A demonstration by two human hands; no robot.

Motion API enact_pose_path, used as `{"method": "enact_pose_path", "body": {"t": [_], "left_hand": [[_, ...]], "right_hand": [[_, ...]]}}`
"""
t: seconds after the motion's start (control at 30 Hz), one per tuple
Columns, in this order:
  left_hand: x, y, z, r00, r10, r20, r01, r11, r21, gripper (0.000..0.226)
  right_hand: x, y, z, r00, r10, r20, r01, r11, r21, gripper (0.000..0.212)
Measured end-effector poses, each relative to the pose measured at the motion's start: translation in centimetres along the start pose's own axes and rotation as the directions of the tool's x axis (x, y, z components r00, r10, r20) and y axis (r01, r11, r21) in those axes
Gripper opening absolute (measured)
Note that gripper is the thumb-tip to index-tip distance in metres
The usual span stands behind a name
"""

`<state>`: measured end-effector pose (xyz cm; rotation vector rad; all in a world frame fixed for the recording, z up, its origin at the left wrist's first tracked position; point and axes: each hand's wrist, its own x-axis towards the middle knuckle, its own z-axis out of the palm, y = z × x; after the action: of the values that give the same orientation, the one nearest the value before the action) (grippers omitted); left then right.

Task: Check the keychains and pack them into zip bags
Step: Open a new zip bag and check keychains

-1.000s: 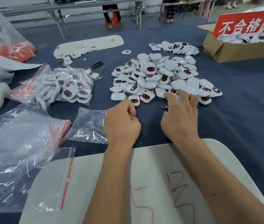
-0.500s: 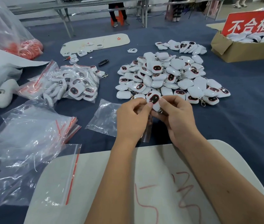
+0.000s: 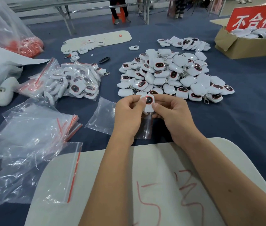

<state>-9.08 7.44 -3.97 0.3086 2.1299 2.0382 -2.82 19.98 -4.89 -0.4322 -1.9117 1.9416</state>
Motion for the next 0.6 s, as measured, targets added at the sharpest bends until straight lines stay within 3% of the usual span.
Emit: {"method": "enact_pose_path", "body": {"t": [0.1,0.2,0.33,0.43,0.6], "left_hand": [[0.19,-0.02,-0.21,1.000,0.002,0.005,-0.002,1.000,0.018,0.011],[0.11,0.13,-0.46,0.998,-0.027,0.061,0.032,0.997,-0.074,0.012],[-0.09,0.17,-0.41,0.998,-0.012,0.064,0.017,0.997,-0.069,0.010],[-0.18,0.07,-0.41,0.996,-0.011,0.087,0.016,0.999,-0.051,0.010],[-0.05,0.05,-0.87,0.991,0.115,0.069,-0.118,0.992,0.041,0.009]], "right_hand": [[0.05,0.10,-0.01,1.000,0.003,-0.003,-0.003,1.000,-0.017,0.026],[-0.03,0.06,0.08,1.000,-0.002,-0.001,0.002,1.000,-0.005,0.024],[-0.32,-0.18,0.24,0.998,-0.049,-0.050,0.047,0.998,-0.032,0.006],[-0.38,-0.32,0.34,0.992,-0.081,-0.093,0.075,0.995,-0.067,0.015],[-0.69,-0.85,0.55,0.994,-0.076,-0.074,0.072,0.996,-0.057,0.008]]}}
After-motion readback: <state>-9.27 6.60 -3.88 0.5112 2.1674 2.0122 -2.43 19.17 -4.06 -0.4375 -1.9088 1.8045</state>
